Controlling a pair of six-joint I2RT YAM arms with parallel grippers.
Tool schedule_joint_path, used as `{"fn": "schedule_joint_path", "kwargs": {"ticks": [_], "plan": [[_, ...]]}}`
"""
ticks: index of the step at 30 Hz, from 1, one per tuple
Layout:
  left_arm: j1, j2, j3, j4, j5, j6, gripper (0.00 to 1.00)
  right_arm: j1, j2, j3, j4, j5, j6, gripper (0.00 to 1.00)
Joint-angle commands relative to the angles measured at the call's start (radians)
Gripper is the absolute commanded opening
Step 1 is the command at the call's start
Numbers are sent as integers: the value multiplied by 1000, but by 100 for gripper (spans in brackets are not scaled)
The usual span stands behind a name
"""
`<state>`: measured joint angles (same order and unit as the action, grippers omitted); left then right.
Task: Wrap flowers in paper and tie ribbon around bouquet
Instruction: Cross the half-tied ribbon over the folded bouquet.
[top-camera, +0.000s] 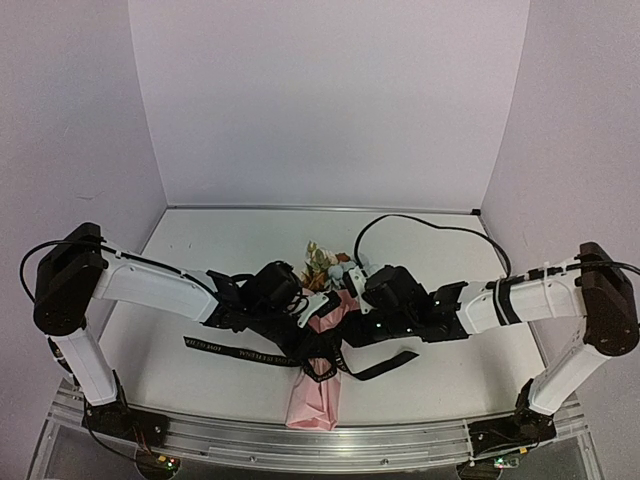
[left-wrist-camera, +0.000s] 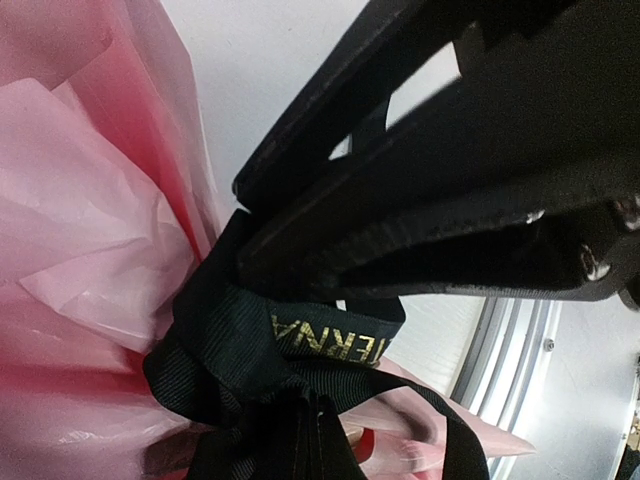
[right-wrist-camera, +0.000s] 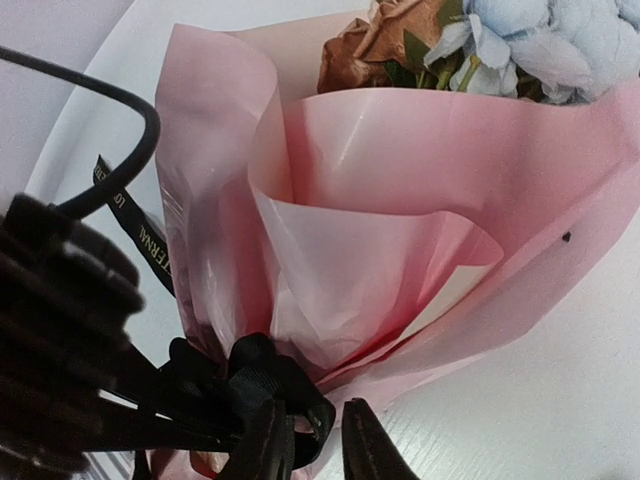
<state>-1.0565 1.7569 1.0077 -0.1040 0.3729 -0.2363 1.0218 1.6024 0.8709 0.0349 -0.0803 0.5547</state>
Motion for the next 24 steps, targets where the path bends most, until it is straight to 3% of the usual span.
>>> {"fn": "schedule_joint_path", "kwargs": {"ticks": [1,4,24], "plan": [[3,14,33,5,23,-6,0,5,2,38,7,-19,-8,9],[3,14,33,4,20,-8,0,5,-3,35,7,-45,-9,0],[3,24,43,1,1,-23,1,16,-75,-45,-1,-142,-13,0]]}}
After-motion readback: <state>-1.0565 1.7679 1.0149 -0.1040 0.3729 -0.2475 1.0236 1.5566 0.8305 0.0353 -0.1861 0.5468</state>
